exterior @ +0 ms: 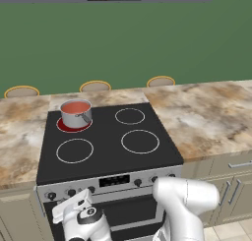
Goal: Wait until the marinara sauce is simmered to a deep red color and then turn off the stove.
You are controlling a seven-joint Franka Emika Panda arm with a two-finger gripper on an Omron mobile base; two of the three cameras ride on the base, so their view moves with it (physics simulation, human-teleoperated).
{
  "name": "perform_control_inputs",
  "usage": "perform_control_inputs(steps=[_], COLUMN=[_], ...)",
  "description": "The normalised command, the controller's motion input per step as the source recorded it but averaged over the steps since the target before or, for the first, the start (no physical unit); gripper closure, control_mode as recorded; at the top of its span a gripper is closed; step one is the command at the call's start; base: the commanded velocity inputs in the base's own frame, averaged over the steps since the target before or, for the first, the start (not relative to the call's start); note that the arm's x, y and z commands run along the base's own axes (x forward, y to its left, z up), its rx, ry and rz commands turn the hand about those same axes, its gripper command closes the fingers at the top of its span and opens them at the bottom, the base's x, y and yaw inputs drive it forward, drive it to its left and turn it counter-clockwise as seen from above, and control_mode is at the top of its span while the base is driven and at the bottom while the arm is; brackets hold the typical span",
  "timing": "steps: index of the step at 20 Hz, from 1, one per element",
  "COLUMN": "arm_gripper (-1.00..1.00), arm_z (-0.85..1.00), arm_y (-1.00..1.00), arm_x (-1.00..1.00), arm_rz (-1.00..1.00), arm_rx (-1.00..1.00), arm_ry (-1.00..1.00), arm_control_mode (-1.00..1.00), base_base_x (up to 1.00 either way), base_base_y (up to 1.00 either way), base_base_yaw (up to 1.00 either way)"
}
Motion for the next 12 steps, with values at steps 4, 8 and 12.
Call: perform_control_inputs(steps=[4, 8, 12], arm_gripper=[-1.00, -1.00, -1.00], arm_z=[-0.07, -0.07, -0.07], arm_y=[0.00, 0.00, 0.00], arm_x=[0.15, 0.13, 0.13], arm_rz=[0.00, 0.00, 0.00], arm_rx=[0.00, 0.00, 0.00], arm_ry=[0.00, 0.00, 0.00], arm_control_mode=[-1.00, -1.00, -1.00], base_base_x=[0.00, 0.00, 0.00], base_base_y=[0.00, 0.00, 0.00], base_base_yaw=[0.00, 0.00, 0.00])
